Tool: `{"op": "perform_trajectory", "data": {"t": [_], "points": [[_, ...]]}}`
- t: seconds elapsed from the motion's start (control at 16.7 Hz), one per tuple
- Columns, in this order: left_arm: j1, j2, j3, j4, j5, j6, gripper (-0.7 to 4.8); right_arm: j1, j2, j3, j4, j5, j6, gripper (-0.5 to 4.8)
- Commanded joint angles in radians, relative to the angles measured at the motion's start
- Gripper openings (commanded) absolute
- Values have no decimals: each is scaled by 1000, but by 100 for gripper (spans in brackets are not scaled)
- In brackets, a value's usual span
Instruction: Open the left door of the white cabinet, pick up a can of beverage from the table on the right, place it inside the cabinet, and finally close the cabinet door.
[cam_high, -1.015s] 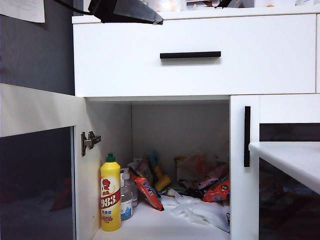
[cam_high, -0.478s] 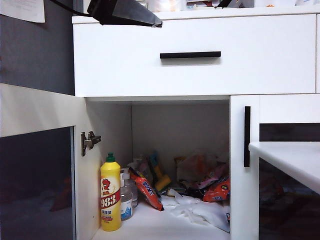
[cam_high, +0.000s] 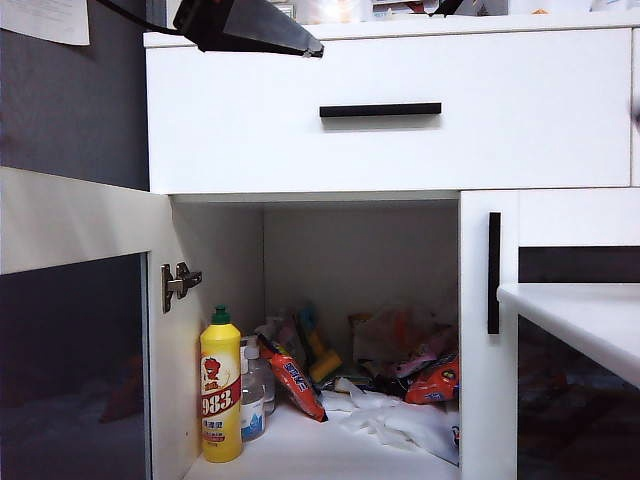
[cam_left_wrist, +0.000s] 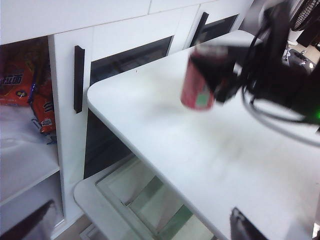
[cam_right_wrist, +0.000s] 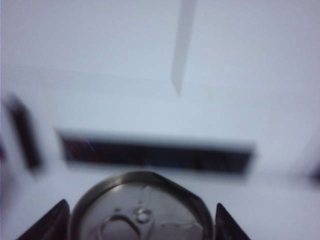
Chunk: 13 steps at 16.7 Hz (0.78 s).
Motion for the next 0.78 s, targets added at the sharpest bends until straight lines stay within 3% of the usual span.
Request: {"op": "perform_trajectory", "data": {"t": [0.06, 0.18, 0.36, 0.54, 0.78], "points": [[0, -31, 3, -37, -40, 4, 475, 91, -22, 111, 2, -30, 11, 197], [2, -69, 3, -77, -134, 23, 475, 152, -22, 150, -8, -49, 28, 197], [19, -176, 3, -143, -261, 115, 475, 251, -12, 160, -9, -50, 92, 196], [61, -276, 3, -219, -339, 120, 475, 316, 44, 161, 5, -101, 112, 178], [148, -403, 3, -343, -340, 119, 475, 378, 220, 172, 151, -182, 156, 177]]}}
